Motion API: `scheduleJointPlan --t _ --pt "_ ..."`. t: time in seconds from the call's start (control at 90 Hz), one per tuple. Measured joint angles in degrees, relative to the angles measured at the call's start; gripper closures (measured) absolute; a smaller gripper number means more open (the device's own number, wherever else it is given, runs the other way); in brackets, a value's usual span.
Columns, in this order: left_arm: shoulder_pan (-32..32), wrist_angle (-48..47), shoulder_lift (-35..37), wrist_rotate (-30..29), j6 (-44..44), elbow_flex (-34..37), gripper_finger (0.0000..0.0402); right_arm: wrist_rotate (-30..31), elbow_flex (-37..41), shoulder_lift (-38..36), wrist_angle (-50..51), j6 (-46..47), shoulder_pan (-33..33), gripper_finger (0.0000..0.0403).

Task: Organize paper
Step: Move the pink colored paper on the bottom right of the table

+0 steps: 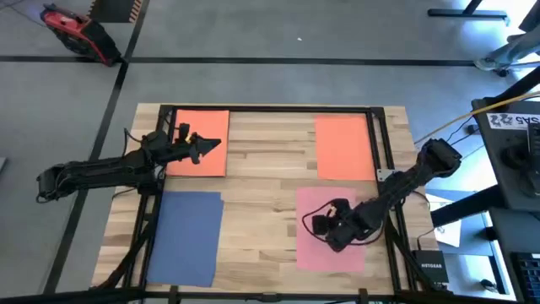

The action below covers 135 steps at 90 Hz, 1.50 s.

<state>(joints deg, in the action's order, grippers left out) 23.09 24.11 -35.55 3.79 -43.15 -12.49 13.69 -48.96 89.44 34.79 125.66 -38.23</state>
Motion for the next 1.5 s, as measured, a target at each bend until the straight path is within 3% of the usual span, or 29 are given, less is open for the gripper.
scheduleJointPlan --t 0.233,0.667,1.078,1.5 --pt "0.0 -0.4 0.0 0.0 -0.1 0.0 0.0402 1.4 0.0 3.9 -4.8 -4.4 1.6 0.0403" --pt "0.0 -1.2 0.0 0.0 -1.4 0.0 0.0402 -14.3 -0.2 5.3 2.8 -3.0 2.2 0.0403" --pt "0.0 -1.3 0.0 0.0 -1.4 0.0 0.0402 -18.5 -0.2 5.3 6.3 2.4 2.2 0.0403" --pt "0.0 -1.3 0.0 0.0 -0.3 0.0 0.0402 -18.5 -0.1 5.3 9.3 -2.4 -0.3 0.0403"
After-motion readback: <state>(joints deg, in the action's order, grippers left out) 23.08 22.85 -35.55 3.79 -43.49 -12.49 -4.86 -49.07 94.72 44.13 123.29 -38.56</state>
